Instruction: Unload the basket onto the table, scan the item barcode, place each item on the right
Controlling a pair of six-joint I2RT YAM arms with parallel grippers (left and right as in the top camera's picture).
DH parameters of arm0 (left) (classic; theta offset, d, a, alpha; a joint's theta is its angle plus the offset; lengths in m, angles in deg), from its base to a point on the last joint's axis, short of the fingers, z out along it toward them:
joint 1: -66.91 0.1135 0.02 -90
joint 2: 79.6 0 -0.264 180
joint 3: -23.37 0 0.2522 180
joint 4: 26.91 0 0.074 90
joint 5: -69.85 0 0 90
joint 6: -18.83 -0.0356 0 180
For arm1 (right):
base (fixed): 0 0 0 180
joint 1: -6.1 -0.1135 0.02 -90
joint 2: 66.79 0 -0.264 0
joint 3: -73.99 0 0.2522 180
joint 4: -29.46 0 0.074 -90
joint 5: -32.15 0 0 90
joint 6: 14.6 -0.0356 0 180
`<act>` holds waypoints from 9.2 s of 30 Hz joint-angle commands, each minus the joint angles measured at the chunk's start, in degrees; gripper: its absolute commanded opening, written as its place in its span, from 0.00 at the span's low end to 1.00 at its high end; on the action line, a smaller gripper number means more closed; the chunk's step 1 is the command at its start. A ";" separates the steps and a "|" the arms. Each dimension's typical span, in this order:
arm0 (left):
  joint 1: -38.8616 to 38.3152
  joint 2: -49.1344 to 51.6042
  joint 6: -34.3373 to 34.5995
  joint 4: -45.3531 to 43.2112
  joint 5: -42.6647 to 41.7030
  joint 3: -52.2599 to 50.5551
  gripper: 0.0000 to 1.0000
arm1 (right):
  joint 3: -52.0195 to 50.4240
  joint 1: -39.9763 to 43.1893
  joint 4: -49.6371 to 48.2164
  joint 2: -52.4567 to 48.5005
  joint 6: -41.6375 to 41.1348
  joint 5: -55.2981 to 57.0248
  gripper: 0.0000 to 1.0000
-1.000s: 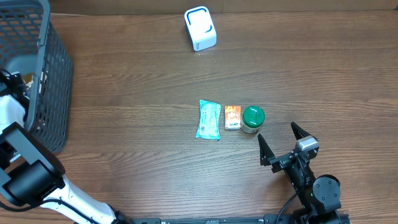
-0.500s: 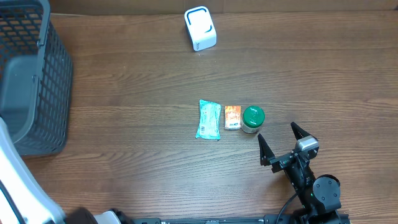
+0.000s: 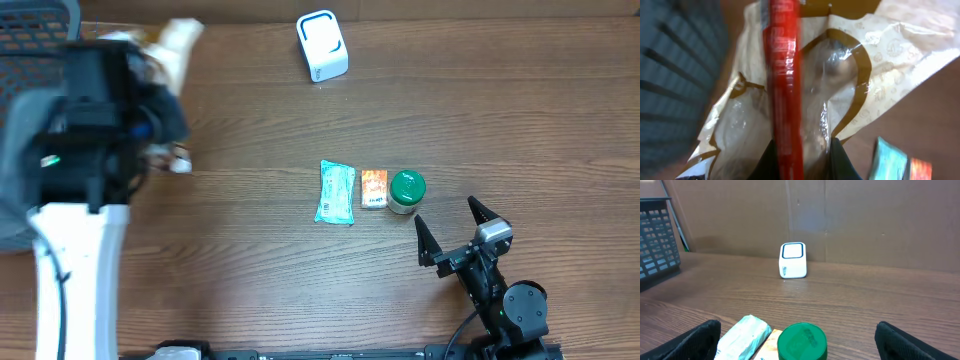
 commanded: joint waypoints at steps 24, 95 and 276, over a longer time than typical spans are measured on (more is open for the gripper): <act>-24.52 25.05 12.50 -16.72 0.55 -26.73 0.66 | -0.61 0.28 -0.20 0.46 -0.22 -0.26 1.00; 12.20 23.56 2.75 -3.67 6.10 -3.98 1.00 | -0.61 0.28 -0.20 0.46 -0.22 -0.26 1.00; 12.20 23.56 2.75 -3.67 6.10 -3.98 1.00 | 67.47 -5.09 55.15 -102.38 -20.87 11.67 0.91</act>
